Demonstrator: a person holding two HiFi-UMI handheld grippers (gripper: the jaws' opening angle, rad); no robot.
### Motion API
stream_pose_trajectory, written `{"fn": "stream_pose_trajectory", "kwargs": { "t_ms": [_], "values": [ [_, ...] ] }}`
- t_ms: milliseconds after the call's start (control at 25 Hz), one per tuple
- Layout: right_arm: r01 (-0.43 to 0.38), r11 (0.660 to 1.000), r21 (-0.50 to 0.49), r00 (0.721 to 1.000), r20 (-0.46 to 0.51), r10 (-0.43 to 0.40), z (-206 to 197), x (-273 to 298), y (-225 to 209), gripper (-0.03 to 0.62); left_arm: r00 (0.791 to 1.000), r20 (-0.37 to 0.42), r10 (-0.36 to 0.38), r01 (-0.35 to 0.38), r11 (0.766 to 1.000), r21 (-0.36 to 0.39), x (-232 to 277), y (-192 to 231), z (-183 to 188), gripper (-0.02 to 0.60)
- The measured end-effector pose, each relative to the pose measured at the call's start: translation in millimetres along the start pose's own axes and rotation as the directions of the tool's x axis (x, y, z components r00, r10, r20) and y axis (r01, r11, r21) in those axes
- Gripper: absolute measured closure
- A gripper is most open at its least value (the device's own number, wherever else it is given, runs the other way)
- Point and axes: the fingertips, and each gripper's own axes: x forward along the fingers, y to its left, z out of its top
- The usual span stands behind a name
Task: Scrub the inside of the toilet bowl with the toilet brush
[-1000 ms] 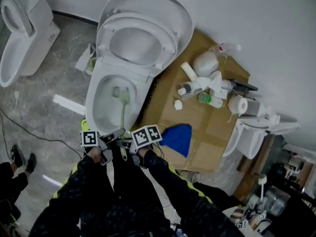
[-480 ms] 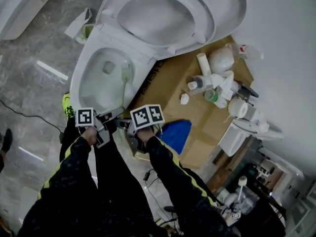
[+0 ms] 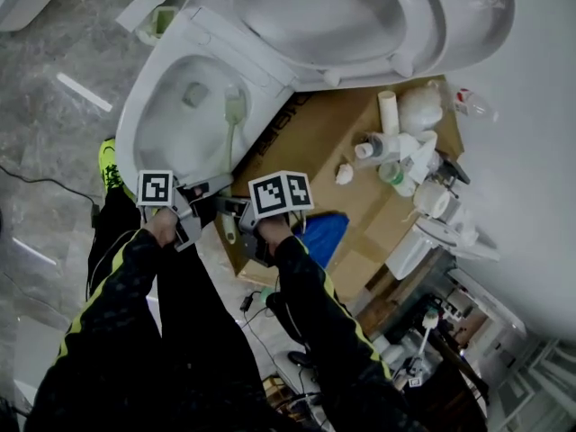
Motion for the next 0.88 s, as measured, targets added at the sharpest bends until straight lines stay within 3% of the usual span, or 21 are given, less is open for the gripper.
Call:
{"fn": "stream_pose_trajectory", "kwargs": {
  "t_ms": [880],
  "values": [
    [-0.031,0.994,0.105,0.996,-0.08,0.04,-76,29,5,0.534,0.999,0.012,0.042,-0.04,0.993,-0.107,-55,20,-56,0.488]
  ]
}}
